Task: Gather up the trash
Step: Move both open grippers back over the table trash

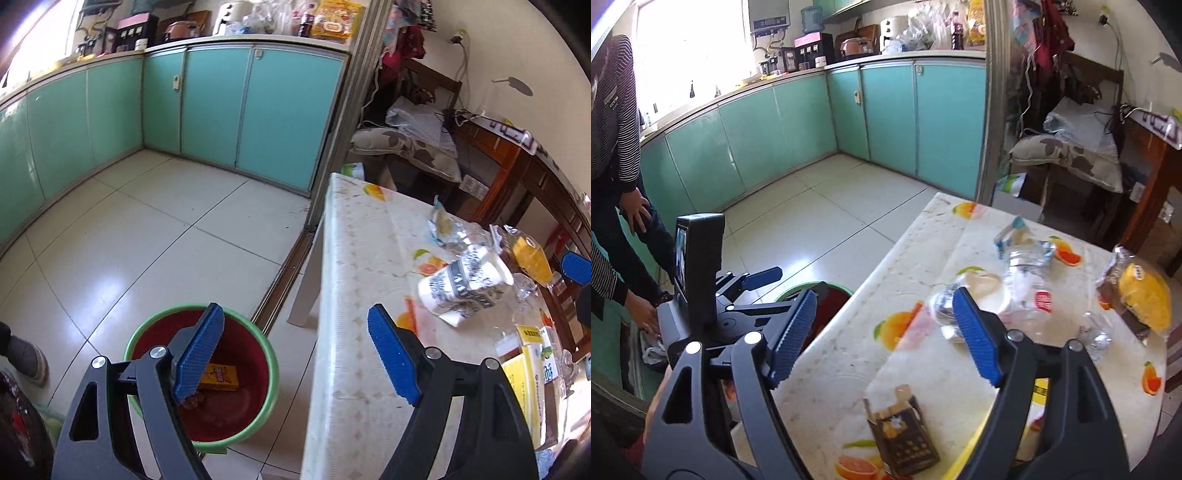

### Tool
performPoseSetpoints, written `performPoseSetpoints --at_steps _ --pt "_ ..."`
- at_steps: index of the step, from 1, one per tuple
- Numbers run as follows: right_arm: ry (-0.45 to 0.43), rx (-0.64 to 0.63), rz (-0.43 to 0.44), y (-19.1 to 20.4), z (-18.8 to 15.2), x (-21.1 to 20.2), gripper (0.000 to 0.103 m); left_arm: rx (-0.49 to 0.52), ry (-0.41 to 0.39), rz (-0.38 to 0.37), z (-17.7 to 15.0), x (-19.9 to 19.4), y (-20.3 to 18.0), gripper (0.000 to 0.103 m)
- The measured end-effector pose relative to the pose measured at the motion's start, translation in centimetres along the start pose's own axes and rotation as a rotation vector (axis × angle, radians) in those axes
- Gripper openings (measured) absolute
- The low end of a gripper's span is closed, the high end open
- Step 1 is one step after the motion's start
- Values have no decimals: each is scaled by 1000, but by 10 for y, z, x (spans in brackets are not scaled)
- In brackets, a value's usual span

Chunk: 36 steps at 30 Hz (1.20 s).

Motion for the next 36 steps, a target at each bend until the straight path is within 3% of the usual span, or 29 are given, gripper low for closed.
performPoseSetpoints --at_steps 7,12,18,23,29,30,35,36 --pt "-110 26 -111 -61 0 -62 79 115 -57 -92 27 -20 -74 80" --pt "-147 46 -217 -110 -7 -94 83 173 -73 -166 30 -27 -120 82" --pt "-100 117 -297 -165 -29 -103 83 242 -59 -199 24 -26 -154 85" --pt "-66 175 -340 -196 -52 -105 83 260 -43 -192 20 -22 -157 85" --pt "3 289 -307 -220 -78 -96 83 254 -26 -220 16 -21 -158 85" --pt "18 299 -305 -223 -83 -93 81 256 -24 -227 15 -21 -160 86" --pt "107 337 -268 -229 -103 -71 48 306 -10 -240 9 -20 -178 86" --pt "122 349 -260 -231 -106 -67 47 318 -9 -246 8 -21 -183 86"
Point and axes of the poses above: each gripper's, at about its wrist camera, not at the fingertips, and x roughly the way its jaws point, y to its left, z to its top, the point moved 8 cm from there along x, roughly the way its jaws point, and after that the axes turned 15 degrees about x, right-handed, at the moved point
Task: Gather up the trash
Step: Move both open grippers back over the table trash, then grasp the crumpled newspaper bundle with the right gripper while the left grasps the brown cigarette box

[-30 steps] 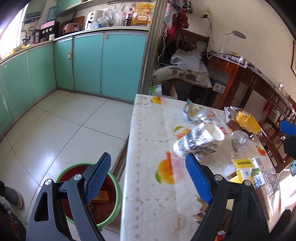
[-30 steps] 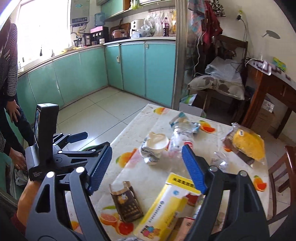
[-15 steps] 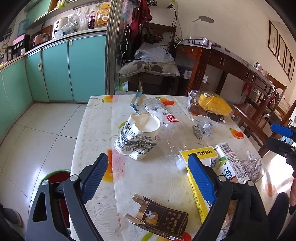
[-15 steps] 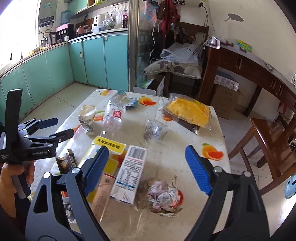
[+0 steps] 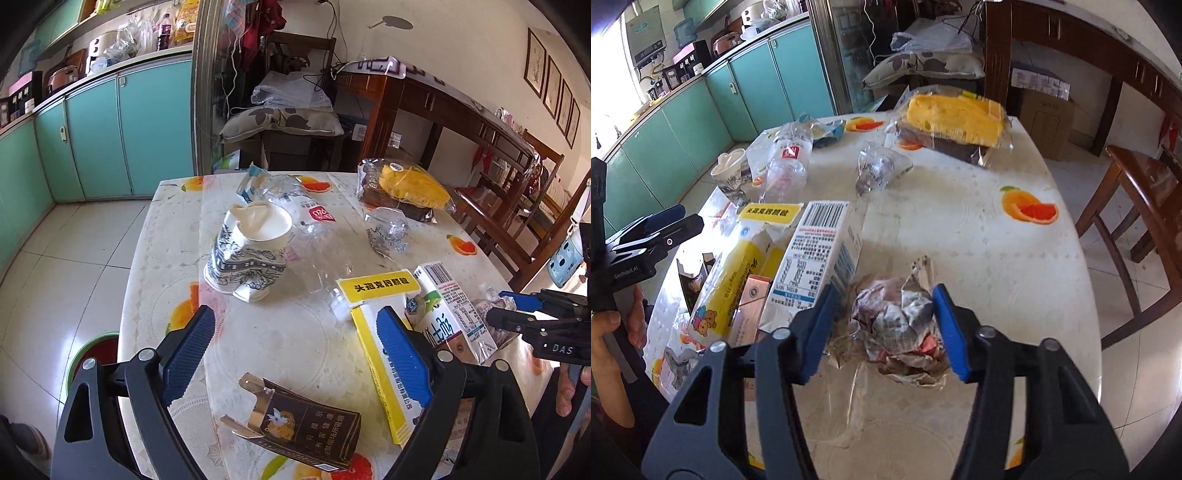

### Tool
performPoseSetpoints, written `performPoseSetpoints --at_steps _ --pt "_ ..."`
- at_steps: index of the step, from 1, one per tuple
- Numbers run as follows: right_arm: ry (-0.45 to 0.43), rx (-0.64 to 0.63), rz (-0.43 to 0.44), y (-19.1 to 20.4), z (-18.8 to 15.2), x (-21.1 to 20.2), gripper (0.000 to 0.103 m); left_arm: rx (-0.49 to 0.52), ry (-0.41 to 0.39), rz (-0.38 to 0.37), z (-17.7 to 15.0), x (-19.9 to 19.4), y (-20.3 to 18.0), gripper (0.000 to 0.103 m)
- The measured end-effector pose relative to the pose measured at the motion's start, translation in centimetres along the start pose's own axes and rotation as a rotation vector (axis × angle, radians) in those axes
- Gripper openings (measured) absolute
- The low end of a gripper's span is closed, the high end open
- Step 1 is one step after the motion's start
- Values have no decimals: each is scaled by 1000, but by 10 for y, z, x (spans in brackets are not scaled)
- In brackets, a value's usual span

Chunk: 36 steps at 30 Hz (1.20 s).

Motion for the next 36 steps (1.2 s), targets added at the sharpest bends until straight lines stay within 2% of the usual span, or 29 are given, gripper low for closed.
performPoseSetpoints --at_steps 5,9,10,11,13,16,20,21,22,23,24,29,32,36 --pt "-5 26 17 -3 2 1 46 66 23 -22 -1 8 -23 86" --pt "-1 15 6 -5 1 2 47 51 41 -89 -4 15 -35 86" --pt "-2 12 0 -5 1 2 52 53 44 -100 -5 16 -38 86" --pt "-7 14 -1 -6 1 0 64 63 44 -101 -4 15 -38 86" --pt "-30 29 11 -7 2 -5 76 71 43 -76 -4 11 -31 86" --pt "-43 51 27 -12 5 -11 76 22 45 -73 -7 3 -13 88" --pt "-28 39 15 -13 1 -7 76 -18 85 -61 -30 -3 5 92" --pt "-21 27 9 -12 -1 -4 76 -28 96 -56 -38 -4 9 92" --pt "-17 17 3 -12 -4 -1 69 -42 108 -62 -46 -5 12 92" --pt "-15 9 0 -11 -6 1 52 -61 117 -76 -53 -5 15 92" --pt "-8 2 -5 -10 -8 5 47 -85 129 -97 -60 -5 16 92" --pt "-34 -18 -17 -5 -7 9 42 -169 170 -188 -80 3 11 92" --pt "-52 -21 -26 -3 -4 7 42 -165 160 -184 -79 6 2 90" --pt "-70 -13 -17 -1 -2 1 42 -119 157 -151 -74 10 -10 74"
Point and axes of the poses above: each gripper's, at about its wrist camera, not at the fingertips, and x roughly the way its jaws point, y to its left, z to its top, the point moved 8 cm from there along x, roughly the way its jaws point, and after that the axes turned 15 degrees about x, right-handed, at the moved point
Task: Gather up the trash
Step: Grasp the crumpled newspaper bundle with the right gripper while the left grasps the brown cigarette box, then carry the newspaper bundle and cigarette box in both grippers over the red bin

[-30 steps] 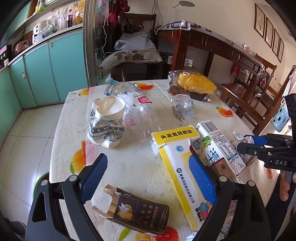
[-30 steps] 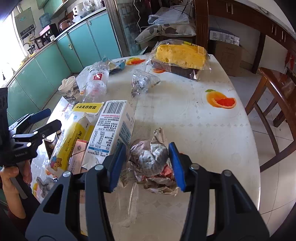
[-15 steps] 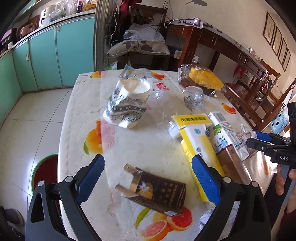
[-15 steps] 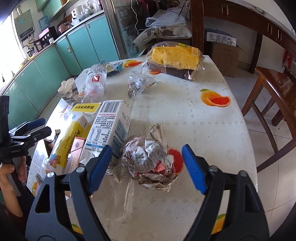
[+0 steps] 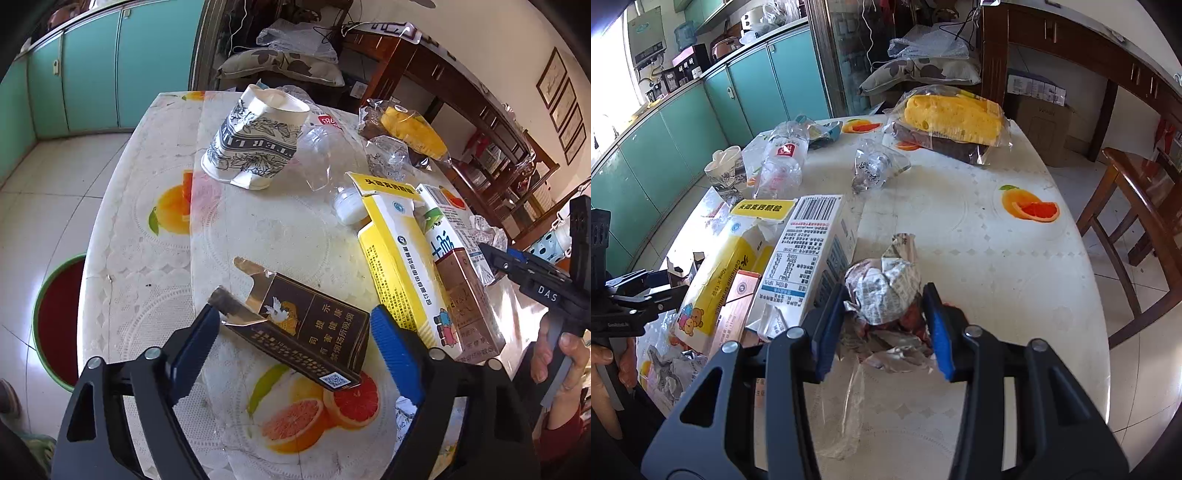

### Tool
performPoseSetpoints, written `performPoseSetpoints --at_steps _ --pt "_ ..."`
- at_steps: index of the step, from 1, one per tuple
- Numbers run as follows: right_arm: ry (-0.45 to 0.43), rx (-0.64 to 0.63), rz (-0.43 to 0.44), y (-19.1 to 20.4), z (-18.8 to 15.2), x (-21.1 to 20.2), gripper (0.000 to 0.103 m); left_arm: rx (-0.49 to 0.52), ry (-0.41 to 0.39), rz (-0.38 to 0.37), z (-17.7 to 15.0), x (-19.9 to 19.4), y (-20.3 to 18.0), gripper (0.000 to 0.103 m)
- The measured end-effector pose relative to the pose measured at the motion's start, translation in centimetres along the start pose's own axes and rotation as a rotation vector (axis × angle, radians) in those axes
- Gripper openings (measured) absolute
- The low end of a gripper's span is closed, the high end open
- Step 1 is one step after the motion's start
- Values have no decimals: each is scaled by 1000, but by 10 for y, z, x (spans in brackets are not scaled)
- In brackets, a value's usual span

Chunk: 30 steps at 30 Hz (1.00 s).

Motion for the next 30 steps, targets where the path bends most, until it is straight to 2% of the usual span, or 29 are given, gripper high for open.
performPoseSetpoints --at_steps 7,10,30 --pt "-34 -12 -6 2 3 -9 42 -35 -22 -4 8 -1 7 37" --pt "-50 -10 -7 2 5 -13 42 -48 -53 -8 13 -6 10 30" --pt "-176 -23 -40 15 39 -34 42 12 -143 69 30 -31 18 18"
Point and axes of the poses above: each gripper's, at about its wrist camera, not at the fingertips, and x roughly the way its jaws point, y to its left, z to its top, the point moved 8 cm from there along x, roughly the way its jaws point, and after that the axes turned 15 degrees about x, right-handed, at the moved point
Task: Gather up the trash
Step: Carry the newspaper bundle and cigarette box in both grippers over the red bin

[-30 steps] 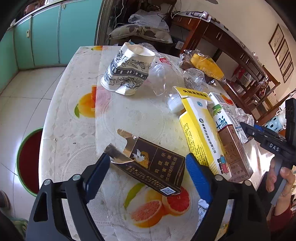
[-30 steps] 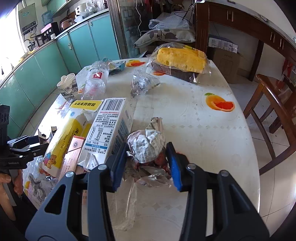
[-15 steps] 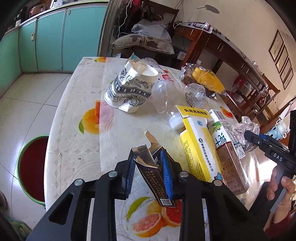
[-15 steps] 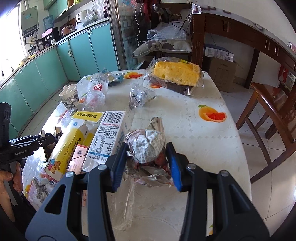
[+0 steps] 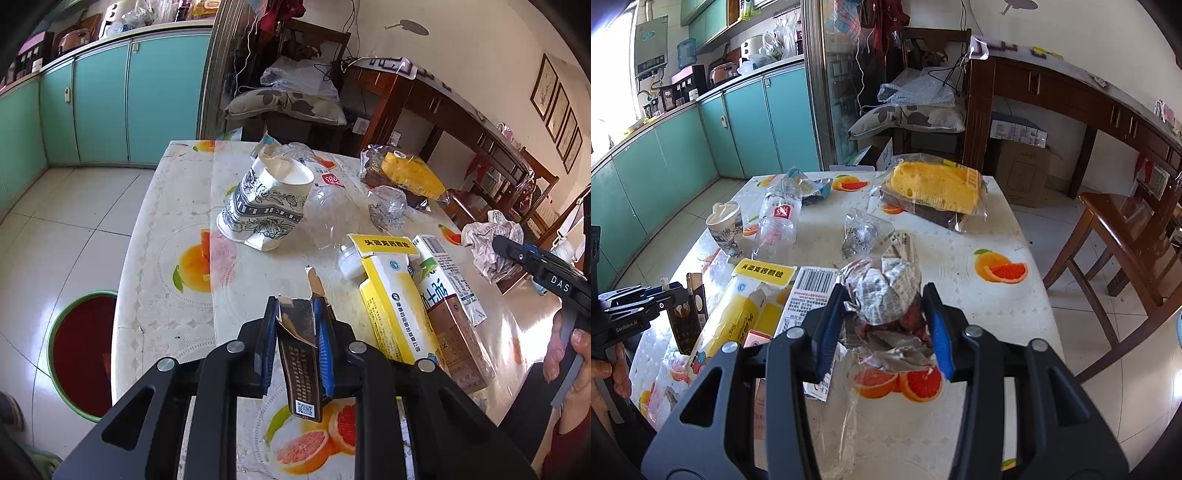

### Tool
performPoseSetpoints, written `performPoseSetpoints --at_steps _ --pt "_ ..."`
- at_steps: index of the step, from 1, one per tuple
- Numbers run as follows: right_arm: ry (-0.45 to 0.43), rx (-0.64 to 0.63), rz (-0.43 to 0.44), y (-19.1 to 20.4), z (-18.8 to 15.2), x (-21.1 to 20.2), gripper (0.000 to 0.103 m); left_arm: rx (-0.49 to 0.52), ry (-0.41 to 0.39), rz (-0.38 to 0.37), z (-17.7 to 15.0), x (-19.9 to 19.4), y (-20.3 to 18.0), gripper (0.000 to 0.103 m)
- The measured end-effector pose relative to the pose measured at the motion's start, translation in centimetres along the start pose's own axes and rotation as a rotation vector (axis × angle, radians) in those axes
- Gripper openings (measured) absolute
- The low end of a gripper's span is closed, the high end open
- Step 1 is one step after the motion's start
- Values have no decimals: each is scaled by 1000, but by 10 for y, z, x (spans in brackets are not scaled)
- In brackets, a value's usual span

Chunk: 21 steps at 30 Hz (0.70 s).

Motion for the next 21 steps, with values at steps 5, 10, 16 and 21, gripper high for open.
performPoseSetpoints --at_steps 5,10,16,21 --pt "-45 -32 2 14 10 -8 42 13 -18 25 4 -6 1 17" --pt "-80 -70 5 27 18 -13 42 15 -36 30 8 -10 1 17" --pt "-96 -67 30 38 22 -17 42 27 -52 55 10 -15 2 17" --pt "-100 -58 57 45 24 -17 42 23 -61 61 12 -18 5 17"
Point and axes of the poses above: each gripper's, at about its wrist camera, not at the fingertips, and x roughly the way its jaws point, y to its left, z to its top, the point moved 8 cm from there along x, roughly the way its jaws point, and after that the axes turned 15 degrees about x, right-handed, at the moved point
